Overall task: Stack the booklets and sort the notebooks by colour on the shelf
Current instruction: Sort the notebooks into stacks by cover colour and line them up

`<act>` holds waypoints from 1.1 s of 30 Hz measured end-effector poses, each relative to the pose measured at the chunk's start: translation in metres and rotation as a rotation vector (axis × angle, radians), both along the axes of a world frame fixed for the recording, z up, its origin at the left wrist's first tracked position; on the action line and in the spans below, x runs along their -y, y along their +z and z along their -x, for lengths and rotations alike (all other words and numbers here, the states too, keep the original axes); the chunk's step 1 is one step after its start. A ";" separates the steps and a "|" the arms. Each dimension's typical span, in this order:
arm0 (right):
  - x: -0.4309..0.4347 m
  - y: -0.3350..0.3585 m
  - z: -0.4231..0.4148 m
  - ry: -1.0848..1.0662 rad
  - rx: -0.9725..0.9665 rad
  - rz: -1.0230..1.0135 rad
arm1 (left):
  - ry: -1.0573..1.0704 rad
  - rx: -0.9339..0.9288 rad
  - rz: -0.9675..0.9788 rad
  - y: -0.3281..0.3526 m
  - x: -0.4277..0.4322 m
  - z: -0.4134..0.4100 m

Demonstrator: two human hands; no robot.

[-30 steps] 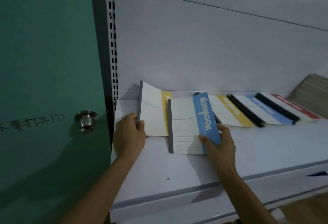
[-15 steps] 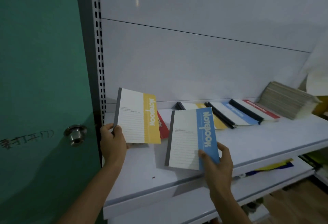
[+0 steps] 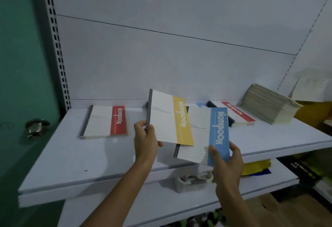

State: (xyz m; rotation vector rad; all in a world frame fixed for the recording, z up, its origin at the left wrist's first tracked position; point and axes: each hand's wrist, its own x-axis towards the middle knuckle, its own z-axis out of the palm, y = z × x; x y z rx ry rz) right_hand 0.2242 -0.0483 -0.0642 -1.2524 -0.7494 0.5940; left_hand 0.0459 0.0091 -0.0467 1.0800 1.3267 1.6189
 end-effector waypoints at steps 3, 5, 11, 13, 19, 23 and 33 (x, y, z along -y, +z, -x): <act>-0.003 0.001 -0.044 0.004 0.026 -0.016 | 0.022 0.008 0.012 -0.003 -0.003 -0.037; -0.007 -0.005 -0.065 0.015 0.036 -0.010 | 0.056 -0.009 0.011 -0.005 -0.006 -0.052; -0.035 -0.022 -0.096 0.053 0.021 0.029 | 0.117 -0.136 0.014 -0.006 -0.023 -0.067; -0.055 -0.018 -0.104 0.078 0.059 0.041 | 0.124 -0.213 0.043 -0.004 -0.037 -0.065; -0.131 0.006 -0.130 0.203 0.103 0.120 | 0.270 -0.546 0.100 -0.008 -0.078 -0.054; -0.183 0.008 -0.134 0.212 0.354 0.139 | 0.434 -0.921 0.096 -0.018 -0.102 -0.045; -0.208 -0.030 -0.126 0.308 1.338 0.178 | -0.015 -1.425 -0.314 -0.040 -0.093 -0.053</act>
